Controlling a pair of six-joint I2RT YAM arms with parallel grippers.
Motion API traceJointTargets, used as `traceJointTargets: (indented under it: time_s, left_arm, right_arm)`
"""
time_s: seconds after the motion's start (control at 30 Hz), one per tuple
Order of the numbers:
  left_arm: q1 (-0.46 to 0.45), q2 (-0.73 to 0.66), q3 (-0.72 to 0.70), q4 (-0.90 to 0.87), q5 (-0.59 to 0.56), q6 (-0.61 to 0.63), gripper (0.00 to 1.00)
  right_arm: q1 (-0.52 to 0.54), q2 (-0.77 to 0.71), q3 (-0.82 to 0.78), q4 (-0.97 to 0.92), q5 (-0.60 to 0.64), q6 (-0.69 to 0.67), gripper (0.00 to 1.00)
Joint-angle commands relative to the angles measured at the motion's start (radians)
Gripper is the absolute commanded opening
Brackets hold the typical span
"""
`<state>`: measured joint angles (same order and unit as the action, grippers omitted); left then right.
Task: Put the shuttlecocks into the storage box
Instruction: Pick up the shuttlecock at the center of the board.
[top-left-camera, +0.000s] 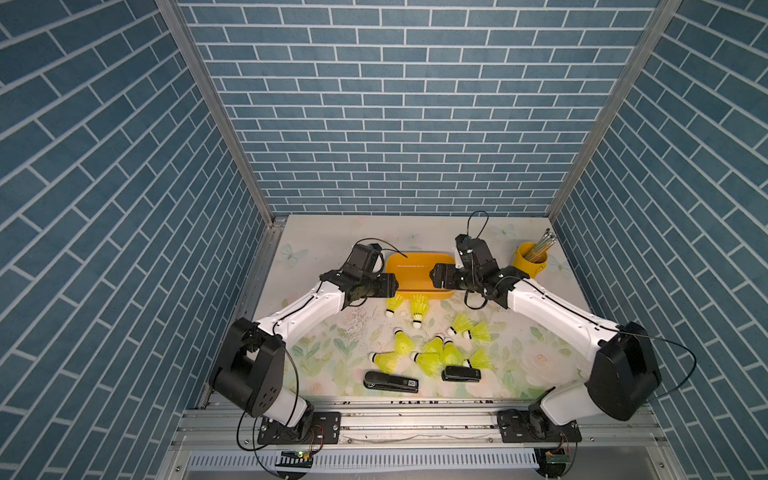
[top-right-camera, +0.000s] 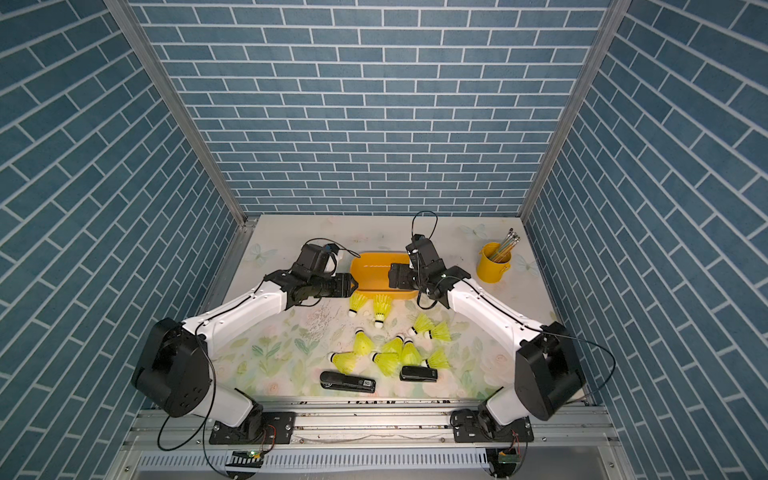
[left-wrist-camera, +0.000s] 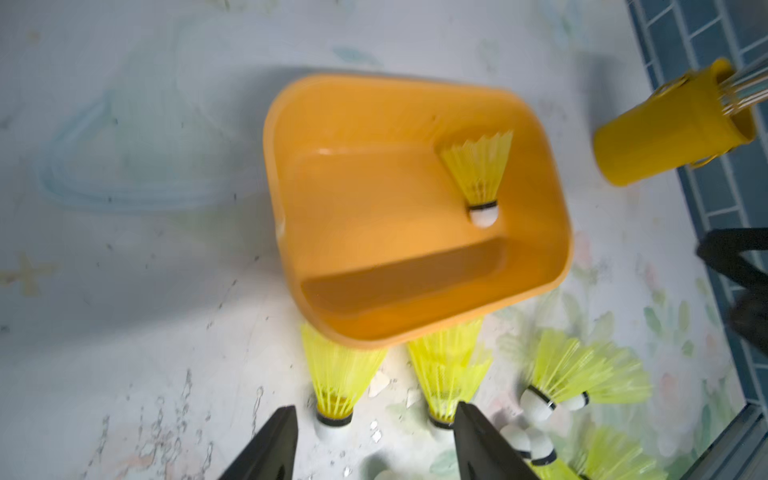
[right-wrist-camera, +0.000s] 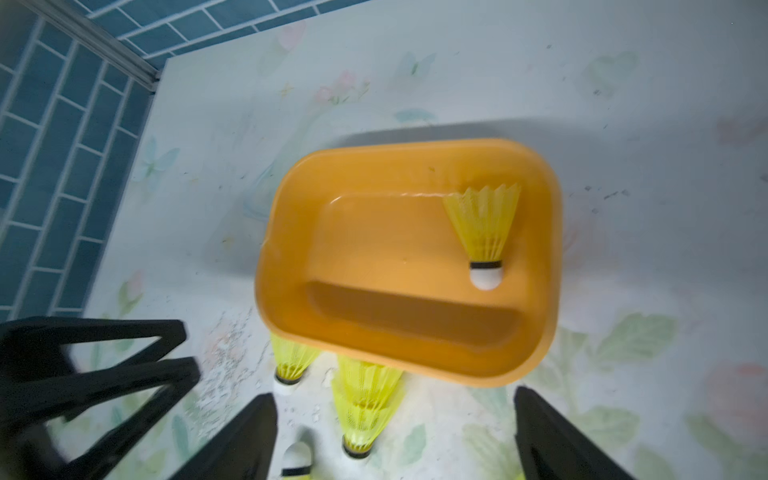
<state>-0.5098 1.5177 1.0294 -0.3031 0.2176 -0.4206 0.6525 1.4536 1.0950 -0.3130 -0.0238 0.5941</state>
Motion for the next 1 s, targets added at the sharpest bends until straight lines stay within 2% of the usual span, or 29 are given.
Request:
traceJointTargets:
  time_s: [0.0,0.23,0.37,0.63,0.97]
  left_arm:
    - [-0.018,-0.027,-0.057,0.000,-0.060,0.033,0.65]
    - [-0.058,-0.018,-0.134,0.053,-0.118,0.043,0.63]
    - [-0.092,0.028,-0.158,0.082,-0.182,0.040,0.57]
    - [-0.129,0.057,-0.216,0.185,-0.202,0.056,0.50]
    - [-0.146,0.100,-0.232,0.216,-0.238,0.073,0.50]
  right_arm:
    - [0.033,-0.085,-0.112,0.108,-0.097,0.066,1.00]
    - [0.085,-0.219,-0.268,0.169,-0.116,0.139,1.00]
    - [0.101,-0.259,-0.321,0.187,-0.114,0.160,1.00]
    - [0.103,-0.257,-0.370,0.210,-0.130,0.194,1.00]
    - [0.104,-0.223,-0.376,0.221,-0.132,0.211,0.99]
